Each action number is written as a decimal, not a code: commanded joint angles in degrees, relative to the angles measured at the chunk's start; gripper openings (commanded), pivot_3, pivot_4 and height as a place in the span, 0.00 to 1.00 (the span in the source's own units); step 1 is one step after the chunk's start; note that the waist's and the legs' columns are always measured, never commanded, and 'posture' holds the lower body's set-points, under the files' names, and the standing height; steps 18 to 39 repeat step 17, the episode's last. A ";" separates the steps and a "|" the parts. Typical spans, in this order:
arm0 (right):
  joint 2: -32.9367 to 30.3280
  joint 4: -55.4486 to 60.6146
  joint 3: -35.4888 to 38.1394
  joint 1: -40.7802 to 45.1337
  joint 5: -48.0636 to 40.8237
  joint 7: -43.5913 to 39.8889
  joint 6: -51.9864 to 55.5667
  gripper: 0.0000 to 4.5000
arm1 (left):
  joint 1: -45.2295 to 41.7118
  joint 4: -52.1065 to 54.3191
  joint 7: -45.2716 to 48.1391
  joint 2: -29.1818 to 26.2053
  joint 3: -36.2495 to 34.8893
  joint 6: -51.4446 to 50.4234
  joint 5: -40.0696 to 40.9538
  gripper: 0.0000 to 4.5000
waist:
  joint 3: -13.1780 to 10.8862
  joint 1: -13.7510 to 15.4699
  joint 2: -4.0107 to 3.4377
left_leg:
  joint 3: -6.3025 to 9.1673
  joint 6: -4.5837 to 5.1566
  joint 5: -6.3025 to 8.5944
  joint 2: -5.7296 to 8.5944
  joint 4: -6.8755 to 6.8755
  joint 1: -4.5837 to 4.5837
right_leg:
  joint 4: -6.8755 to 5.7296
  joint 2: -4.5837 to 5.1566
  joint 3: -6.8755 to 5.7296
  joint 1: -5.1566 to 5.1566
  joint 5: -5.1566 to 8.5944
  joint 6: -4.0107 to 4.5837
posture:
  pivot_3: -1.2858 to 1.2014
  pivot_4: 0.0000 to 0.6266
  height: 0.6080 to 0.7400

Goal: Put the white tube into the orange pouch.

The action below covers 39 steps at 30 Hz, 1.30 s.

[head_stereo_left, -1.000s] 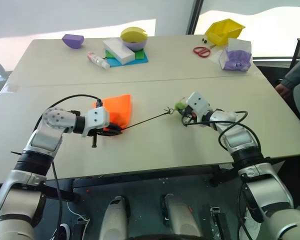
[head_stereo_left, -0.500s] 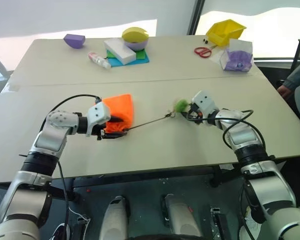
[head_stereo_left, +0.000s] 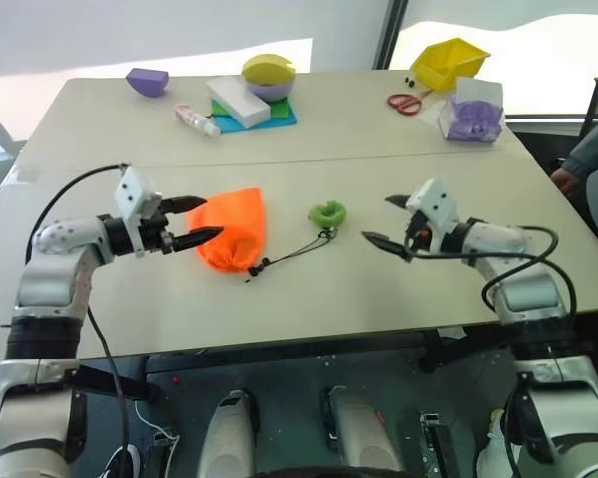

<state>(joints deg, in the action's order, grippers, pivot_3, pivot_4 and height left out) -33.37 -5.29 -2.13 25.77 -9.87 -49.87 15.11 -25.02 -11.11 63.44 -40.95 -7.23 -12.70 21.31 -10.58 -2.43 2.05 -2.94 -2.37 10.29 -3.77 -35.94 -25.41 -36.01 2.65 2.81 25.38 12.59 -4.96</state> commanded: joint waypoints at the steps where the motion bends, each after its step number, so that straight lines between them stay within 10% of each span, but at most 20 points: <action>1: 0.67 8.44 0.33 -2.29 -3.52 -0.91 1.84 0.99 | 2.73 4.01 -2.37 -0.56 -3.91 1.69 1.07 0.77 | 0.00 -0.01 0.00 | -0.01 0.00 0.00 0.00 0.00 -0.02 | 0.00 0.01 0.00 0.01 0.00 0.00 | 0.52 0.24 1.00; 39: -4.93 14.38 3.34 -11.03 -7.38 -2.68 5.70 0.99 | 16.79 8.04 -13.41 0.97 -10.46 0.67 1.78 0.77 | 0.00 -0.11 0.00 | -0.10 -0.20 0.12 -0.02 0.32 0.01 | 0.58 0.14 -0.02 -0.03 -0.12 0.22 | 0.52 0.24 1.00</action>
